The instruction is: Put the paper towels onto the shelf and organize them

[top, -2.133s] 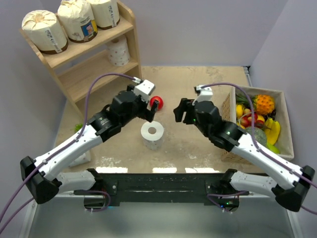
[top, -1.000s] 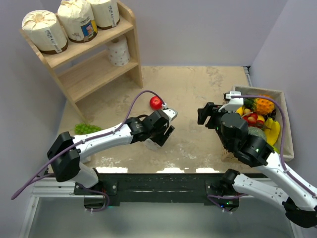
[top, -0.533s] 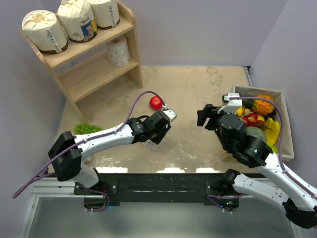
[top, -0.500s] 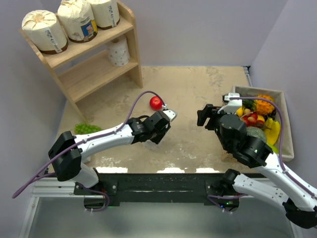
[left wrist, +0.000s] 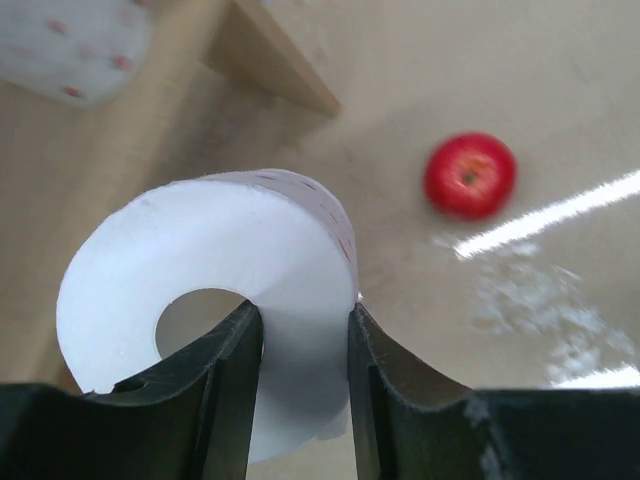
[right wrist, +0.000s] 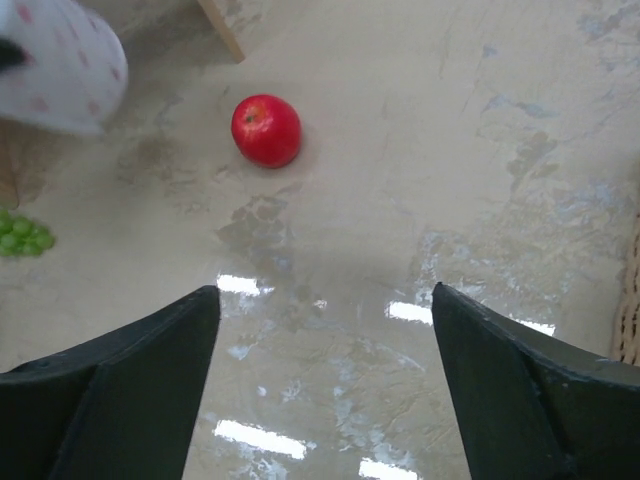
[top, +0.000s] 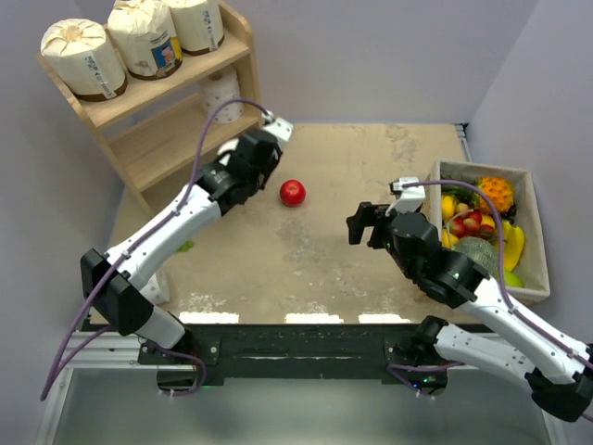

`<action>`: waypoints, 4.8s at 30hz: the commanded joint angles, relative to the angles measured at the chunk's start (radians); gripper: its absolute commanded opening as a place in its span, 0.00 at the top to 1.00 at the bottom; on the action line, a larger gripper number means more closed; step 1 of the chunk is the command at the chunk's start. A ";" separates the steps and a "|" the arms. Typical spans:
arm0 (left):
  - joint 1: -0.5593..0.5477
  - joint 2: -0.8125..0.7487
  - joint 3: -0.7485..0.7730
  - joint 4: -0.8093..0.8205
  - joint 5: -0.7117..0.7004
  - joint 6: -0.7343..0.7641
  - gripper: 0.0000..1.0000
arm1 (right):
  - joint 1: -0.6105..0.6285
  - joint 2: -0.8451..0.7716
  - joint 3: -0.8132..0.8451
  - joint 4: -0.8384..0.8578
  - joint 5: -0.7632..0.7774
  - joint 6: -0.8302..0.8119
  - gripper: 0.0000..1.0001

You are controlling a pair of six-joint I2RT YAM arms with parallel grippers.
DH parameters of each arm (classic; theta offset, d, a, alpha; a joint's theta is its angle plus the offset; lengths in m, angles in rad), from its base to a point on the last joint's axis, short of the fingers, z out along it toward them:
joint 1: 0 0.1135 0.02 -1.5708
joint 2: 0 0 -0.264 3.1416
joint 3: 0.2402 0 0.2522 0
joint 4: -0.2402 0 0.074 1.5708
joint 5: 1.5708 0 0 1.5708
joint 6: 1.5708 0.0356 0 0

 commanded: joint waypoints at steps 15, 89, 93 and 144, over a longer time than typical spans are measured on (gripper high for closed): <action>0.287 0.114 0.307 0.180 -0.162 0.328 0.63 | -0.001 0.012 0.039 -0.006 -0.058 -0.035 0.01; 0.936 -0.550 -0.471 -0.257 -0.135 -0.962 0.19 | -0.001 0.104 -0.034 0.144 -0.277 0.019 0.01; 0.950 -0.600 -0.505 -0.334 -0.261 -1.089 0.19 | 0.000 0.140 -0.019 0.149 -0.314 0.016 0.01; 1.186 -0.399 -0.733 -0.221 -0.153 -1.185 0.08 | 0.002 0.192 -0.036 0.126 -0.412 0.042 0.01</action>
